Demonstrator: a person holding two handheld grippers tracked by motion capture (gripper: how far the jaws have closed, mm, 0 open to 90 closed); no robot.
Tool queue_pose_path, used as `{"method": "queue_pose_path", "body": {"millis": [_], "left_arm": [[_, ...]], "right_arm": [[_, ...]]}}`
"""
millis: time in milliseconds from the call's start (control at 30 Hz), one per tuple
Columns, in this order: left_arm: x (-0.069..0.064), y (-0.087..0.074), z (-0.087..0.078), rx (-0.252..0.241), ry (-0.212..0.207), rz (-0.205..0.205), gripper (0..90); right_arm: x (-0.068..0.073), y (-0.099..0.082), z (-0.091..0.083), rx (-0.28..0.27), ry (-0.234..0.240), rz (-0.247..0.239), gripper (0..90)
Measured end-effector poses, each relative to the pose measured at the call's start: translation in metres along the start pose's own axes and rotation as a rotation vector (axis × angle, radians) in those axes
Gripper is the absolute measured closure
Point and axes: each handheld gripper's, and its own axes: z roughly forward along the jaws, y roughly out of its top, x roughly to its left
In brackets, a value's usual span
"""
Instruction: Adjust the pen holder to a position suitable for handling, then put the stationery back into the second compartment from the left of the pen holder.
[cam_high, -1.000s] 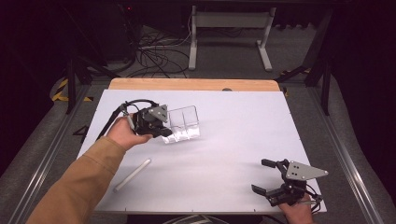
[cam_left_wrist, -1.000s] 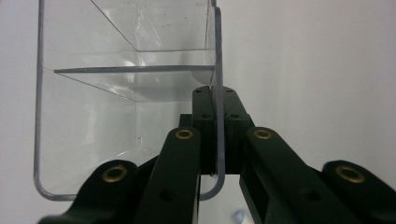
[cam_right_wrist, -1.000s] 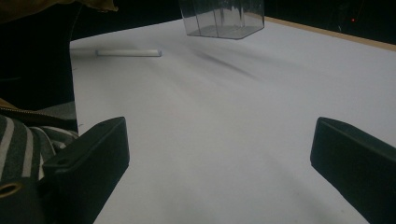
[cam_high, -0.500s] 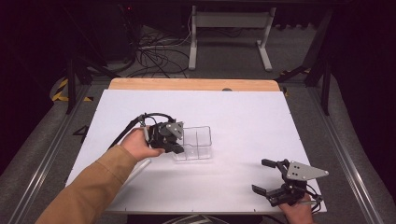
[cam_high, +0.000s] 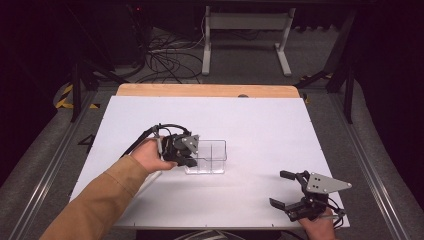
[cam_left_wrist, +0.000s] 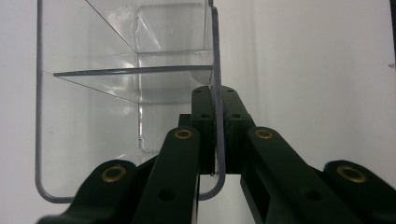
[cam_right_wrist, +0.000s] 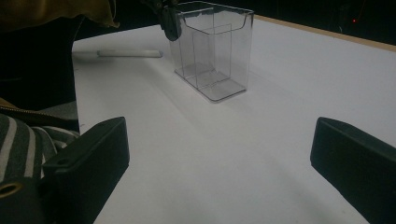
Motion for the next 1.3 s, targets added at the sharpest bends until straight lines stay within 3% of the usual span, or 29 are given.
{"method": "queue_pose_path", "body": {"millis": [100, 167, 200, 233, 367, 567, 767, 900, 1133, 1300], "left_arm": [[-0.001, 0.001, 0.0, -0.001, 0.003, -0.001, 84.1], [-0.001, 0.0, -0.001, -0.008, 0.004, -0.006, 77.2], [-0.001, -0.001, -0.002, -0.018, 0.007, -0.008, 74.4], [-0.001, -0.002, -0.004, -0.027, 0.013, -0.018, 65.0], [-0.004, -0.006, -0.013, -0.079, 0.033, -0.052, 59.9], [-0.011, -0.02, -0.041, -0.222, 0.148, -0.129, 34.9], [-0.018, -0.037, -0.063, -0.38, 0.222, -0.261, 23.9], [-0.024, -0.045, -0.07, -0.459, 0.236, -0.299, 19.8], [-0.037, -0.05, -0.074, -0.507, 0.292, -0.312, 18.5], [-0.049, -0.056, -0.079, -0.573, 0.324, -0.349, 18.8]], "right_arm": [[0.0, 0.0, 0.0, 0.002, 0.0, 0.0, 5.2], [0.0, 0.0, 0.0, 0.002, 0.0, 0.0, 5.2], [0.0, 0.0, 0.0, 0.001, 0.002, 0.0, 5.2], [0.0, 0.0, 0.0, 0.0, 0.002, 0.0, 5.2], [0.0, 0.0, 0.0, 0.0, 0.001, 0.0, 5.2], [0.0, 0.0, 0.001, 0.0, 0.001, 0.002, 5.2], [0.001, 0.0, 0.001, -0.006, 0.002, 0.01, 5.2], [0.001, 0.0, 0.001, -0.004, -0.001, 0.006, 5.1], [0.001, 0.0, 0.001, -0.006, 0.002, 0.01, 5.1], [0.002, 0.0, 0.001, -0.008, 0.0, 0.005, 5.0]]}}
